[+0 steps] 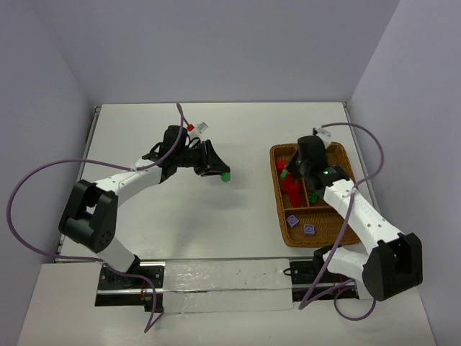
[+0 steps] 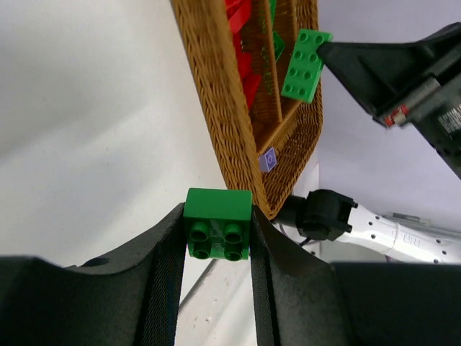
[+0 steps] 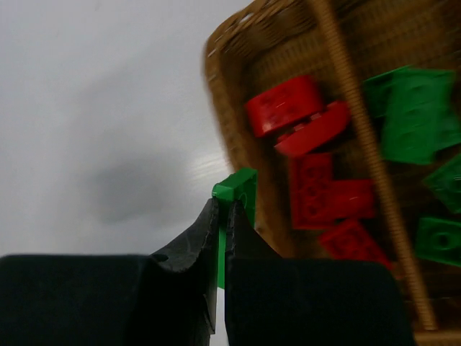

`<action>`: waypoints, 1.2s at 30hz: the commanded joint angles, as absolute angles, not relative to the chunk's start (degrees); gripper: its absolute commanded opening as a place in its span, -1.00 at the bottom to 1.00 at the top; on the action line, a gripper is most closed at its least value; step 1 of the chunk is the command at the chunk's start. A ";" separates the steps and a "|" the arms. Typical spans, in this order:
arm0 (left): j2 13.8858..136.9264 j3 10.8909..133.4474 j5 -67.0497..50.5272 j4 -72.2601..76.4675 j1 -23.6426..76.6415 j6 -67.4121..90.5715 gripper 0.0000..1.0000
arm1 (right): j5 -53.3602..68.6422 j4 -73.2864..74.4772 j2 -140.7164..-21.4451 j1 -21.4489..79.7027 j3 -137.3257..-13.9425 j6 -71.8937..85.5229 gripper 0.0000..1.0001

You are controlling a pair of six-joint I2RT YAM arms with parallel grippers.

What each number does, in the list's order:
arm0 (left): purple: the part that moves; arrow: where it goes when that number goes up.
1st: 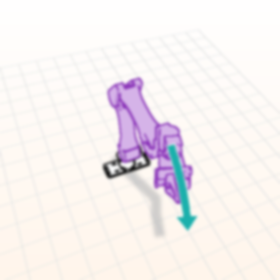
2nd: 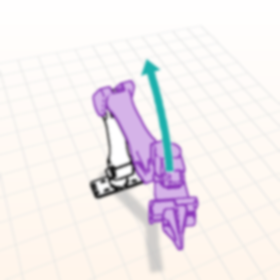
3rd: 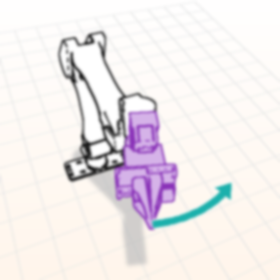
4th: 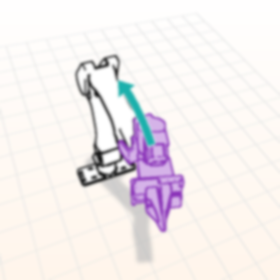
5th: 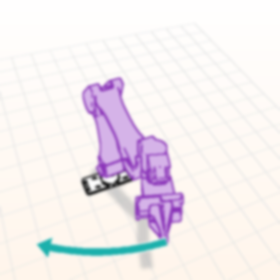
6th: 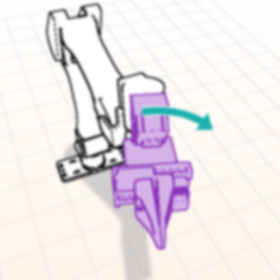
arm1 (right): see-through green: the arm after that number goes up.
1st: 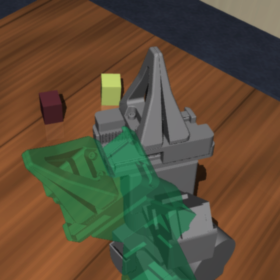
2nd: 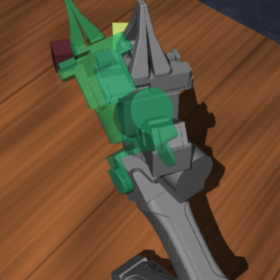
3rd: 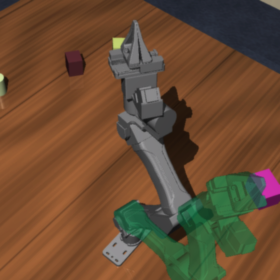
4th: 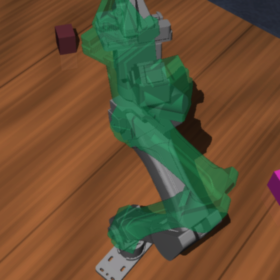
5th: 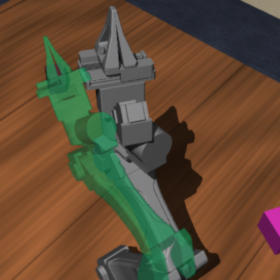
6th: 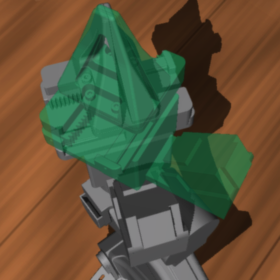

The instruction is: Sort the legos into containers by color

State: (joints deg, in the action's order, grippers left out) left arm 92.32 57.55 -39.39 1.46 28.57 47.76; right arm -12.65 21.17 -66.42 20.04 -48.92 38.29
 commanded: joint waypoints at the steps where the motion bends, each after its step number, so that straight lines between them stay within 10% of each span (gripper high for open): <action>1: 87.84 63.19 -33.98 -6.36 29.52 42.07 -0.99 | -17.45 24.83 -60.60 11.94 -47.32 33.50 -1.00; 18: 91.76 73.31 -27.77 -13.62 37.54 40.26 -0.99 | -22.67 25.66 -60.65 3.08 -43.86 29.35 -0.93; 26: 95.04 77.36 -27.14 -14.87 40.54 41.32 -0.99 | -20.37 24.25 -64.96 3.00 -44.75 27.08 0.32; 36: 107.54 97.42 -25.76 -20.39 43.68 43.51 -0.99 | -19.17 28.32 -58.33 2.99 -49.23 28.83 0.43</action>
State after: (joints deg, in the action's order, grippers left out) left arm 102.66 86.15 -26.98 -17.92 42.03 41.90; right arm -18.93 26.48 -63.77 3.33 -44.37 27.79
